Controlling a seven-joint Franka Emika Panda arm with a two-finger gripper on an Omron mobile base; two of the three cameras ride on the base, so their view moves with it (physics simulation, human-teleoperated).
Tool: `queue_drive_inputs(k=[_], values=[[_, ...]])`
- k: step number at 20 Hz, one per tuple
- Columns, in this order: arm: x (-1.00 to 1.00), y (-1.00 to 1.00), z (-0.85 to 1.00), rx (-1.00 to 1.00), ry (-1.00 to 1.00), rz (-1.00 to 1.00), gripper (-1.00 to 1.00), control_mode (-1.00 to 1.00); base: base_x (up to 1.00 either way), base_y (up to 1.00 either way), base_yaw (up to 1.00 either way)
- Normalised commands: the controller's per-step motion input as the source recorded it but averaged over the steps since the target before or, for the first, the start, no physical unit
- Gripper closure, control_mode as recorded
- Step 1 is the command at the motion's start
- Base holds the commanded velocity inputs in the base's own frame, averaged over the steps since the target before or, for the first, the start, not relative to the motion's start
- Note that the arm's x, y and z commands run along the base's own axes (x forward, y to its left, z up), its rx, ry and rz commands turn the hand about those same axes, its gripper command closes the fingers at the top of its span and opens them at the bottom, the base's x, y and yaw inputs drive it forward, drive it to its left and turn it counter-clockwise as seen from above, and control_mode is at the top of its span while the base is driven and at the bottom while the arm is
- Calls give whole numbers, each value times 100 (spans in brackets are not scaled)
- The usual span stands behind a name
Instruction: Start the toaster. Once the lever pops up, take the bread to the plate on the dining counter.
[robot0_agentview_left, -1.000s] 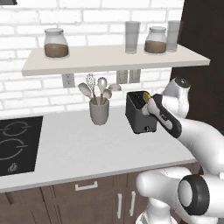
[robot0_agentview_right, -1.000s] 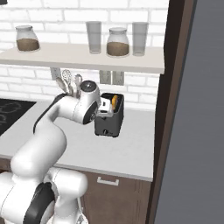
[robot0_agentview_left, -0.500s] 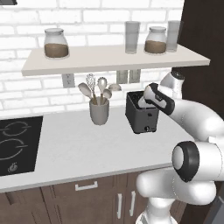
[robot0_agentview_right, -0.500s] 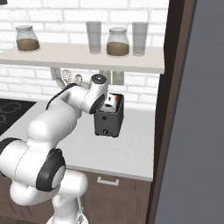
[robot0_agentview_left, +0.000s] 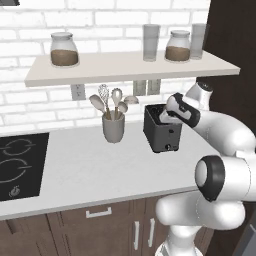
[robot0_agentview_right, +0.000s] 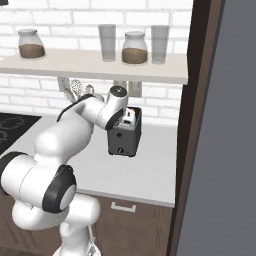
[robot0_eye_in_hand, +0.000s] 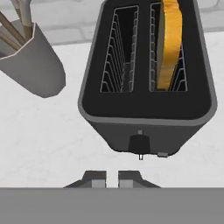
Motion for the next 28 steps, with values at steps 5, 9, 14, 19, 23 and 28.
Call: queue_drive_inputs(k=[5,9,14,19,23,28], values=[[3,-16,-12,0,0,-3,100,-100,0,0,0],[42,-16,-16,0,1,-3,100,-100,0,0,0],[29,-2,-6,0,4,-1,100,-100,0,0,0],[0,0,-7,0,4,0,100,-100,0,0,0],[-1,0,-11,0,2,0,100,-100,0,0,0],[-2,0,-15,0,0,0,100,-100,0,0,0]])
